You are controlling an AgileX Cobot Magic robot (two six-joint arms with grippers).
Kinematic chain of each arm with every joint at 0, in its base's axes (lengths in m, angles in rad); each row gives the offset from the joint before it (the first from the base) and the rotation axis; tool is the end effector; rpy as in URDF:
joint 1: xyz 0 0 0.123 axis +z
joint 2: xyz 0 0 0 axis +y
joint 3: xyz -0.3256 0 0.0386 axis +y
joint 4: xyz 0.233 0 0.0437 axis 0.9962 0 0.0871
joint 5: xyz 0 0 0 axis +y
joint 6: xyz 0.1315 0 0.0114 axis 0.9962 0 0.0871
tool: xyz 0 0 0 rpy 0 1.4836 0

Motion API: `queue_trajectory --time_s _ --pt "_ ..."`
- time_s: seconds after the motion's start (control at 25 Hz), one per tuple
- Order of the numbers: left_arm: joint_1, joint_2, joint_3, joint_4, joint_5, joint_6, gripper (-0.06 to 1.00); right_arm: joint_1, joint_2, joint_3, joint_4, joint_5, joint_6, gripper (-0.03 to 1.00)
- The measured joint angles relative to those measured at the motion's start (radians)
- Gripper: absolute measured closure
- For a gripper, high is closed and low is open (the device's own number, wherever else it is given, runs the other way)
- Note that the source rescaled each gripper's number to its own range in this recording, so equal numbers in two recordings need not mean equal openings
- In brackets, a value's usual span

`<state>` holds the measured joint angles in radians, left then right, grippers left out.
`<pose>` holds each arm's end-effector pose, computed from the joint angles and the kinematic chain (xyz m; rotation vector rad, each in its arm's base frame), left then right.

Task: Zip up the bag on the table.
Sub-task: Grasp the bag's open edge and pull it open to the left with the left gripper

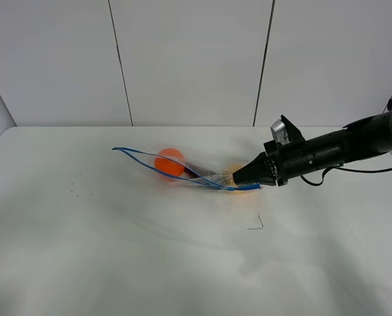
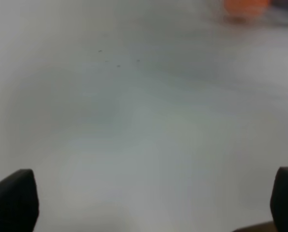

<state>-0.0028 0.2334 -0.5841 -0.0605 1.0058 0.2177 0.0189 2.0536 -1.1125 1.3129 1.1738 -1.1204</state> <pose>0.0071 -0.0068 0.2861 0.2305 2.1250 0.0525 0.3657 0.1247 0.1721 -0.3395 2.4816 1.5185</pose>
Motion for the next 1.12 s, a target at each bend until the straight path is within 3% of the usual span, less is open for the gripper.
queue_trajectory --time_s 0.16,0.4,0.52,0.64,0.76,0.92,1.04,1.12 --pt "0.0 0.227 -0.126 -0.009 -0.077 0.128 -0.06 0.0 0.0 0.0 -0.001 0.0 0.001 0.97" --pt "-0.043 0.489 -0.353 -0.021 -0.182 0.211 -0.05 0.0 0.0 0.0 -0.033 -0.006 0.014 0.97" --pt "-0.152 0.578 -0.394 -0.01 -0.206 0.237 -0.05 0.0 0.0 0.0 -0.045 -0.016 0.021 0.97" --pt "-0.331 0.651 -0.395 0.076 -0.223 0.222 -0.05 0.0 0.0 0.0 -0.046 -0.021 0.023 0.97" --pt "-0.547 0.729 -0.395 0.256 -0.261 0.104 -0.05 0.0 0.0 0.0 -0.046 -0.023 0.027 0.97" --pt "-0.844 0.877 -0.395 0.644 -0.293 -0.153 -0.05 0.0 0.0 0.0 -0.037 -0.023 0.033 0.97" --pt "-0.995 1.015 -0.395 0.947 -0.278 -0.374 -0.05 0.0 0.0 0.0 -0.025 -0.023 0.034 0.97" --pt "-1.052 1.102 -0.395 1.108 -0.269 -0.514 -0.05 0.0 0.0 0.0 -0.018 -0.023 0.041 0.97"
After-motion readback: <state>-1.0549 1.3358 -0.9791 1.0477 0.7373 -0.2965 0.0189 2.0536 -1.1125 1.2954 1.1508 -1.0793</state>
